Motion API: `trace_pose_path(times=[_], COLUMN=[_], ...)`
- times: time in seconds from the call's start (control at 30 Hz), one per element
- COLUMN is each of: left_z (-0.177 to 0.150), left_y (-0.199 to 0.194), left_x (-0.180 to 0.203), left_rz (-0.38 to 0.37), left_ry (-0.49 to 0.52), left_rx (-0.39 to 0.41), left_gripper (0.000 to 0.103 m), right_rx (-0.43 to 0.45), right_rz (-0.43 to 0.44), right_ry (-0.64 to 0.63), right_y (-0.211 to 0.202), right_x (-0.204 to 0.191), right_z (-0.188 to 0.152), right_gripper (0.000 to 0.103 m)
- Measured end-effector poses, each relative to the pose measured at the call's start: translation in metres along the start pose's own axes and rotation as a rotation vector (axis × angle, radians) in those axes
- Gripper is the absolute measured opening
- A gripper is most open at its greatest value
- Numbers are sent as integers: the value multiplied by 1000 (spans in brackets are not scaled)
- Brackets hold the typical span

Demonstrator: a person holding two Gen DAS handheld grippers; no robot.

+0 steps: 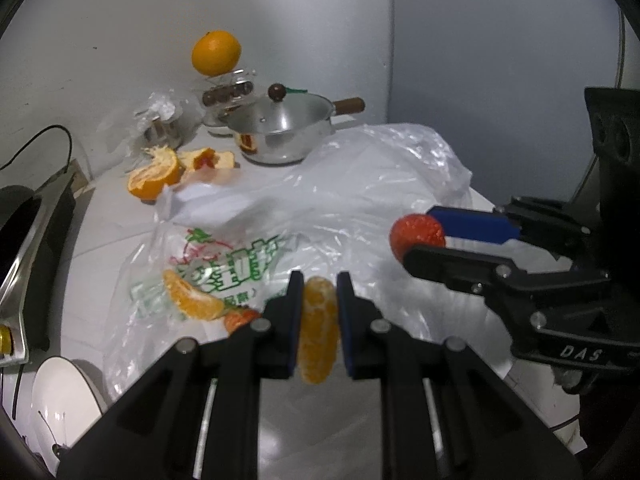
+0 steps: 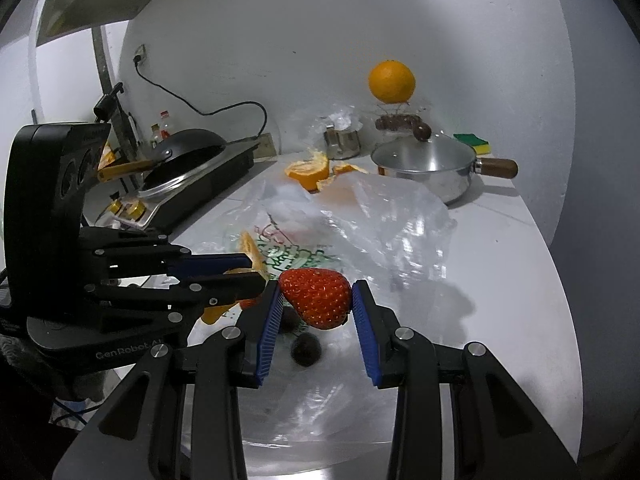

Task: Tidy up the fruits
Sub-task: 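Carry the orange segment and strawberry in both grippers over to the white plate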

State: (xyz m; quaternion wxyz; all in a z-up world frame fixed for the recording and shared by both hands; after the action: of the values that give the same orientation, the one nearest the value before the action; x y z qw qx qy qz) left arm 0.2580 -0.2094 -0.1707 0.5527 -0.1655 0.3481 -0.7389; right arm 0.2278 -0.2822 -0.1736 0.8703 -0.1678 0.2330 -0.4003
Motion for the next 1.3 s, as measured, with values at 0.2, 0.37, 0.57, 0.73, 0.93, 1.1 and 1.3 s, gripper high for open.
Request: trace_pose_path(times=[0.2, 0.37, 0.57, 0.73, 0.93, 1.1, 1.3], left_z=[-4, -9, -18, -24, -34, -43, -52], left_y=[-15, -27, -41, -48, -55, -61, -67], left_x=[-11, -22, -39, -52, -69, -84, -104], left_rz=[4, 10, 21, 29, 34, 32, 34], left_ry=[-17, -31, -56, -78, -106, -132, -161], left_rx=[23, 38, 53, 65, 73, 83, 94], left_gripper=[17, 17, 17, 17, 17, 17, 17], right_rx=[2, 3, -2, -10, -22, -41, -59], right_rz=[-2, 2, 12, 20, 29, 35, 44], right_ry=[-25, -44, -67, -87, -115, -137, -167], right_y=[2, 2, 7, 12, 20, 31, 43], right_x=[-16, -31, -51, -66, -87, -103, -126], right_z=[6, 8, 11, 12, 15, 16, 18], right_gripper=[38, 38, 38, 38, 38, 38, 38])
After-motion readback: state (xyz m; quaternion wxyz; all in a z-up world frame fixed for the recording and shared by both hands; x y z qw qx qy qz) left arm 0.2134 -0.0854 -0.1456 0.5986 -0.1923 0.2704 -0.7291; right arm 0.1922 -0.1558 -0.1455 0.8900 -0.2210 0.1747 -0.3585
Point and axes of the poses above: each gripper's, at about its wrist camera, not at the fingertips, and y roughly the way its jaws point, x to its right, z to its top, the point moved 8 cm from there along y, roughly the way its jaws point, and after that the axes turned 9 degrees about z, right-handed, at the moved point
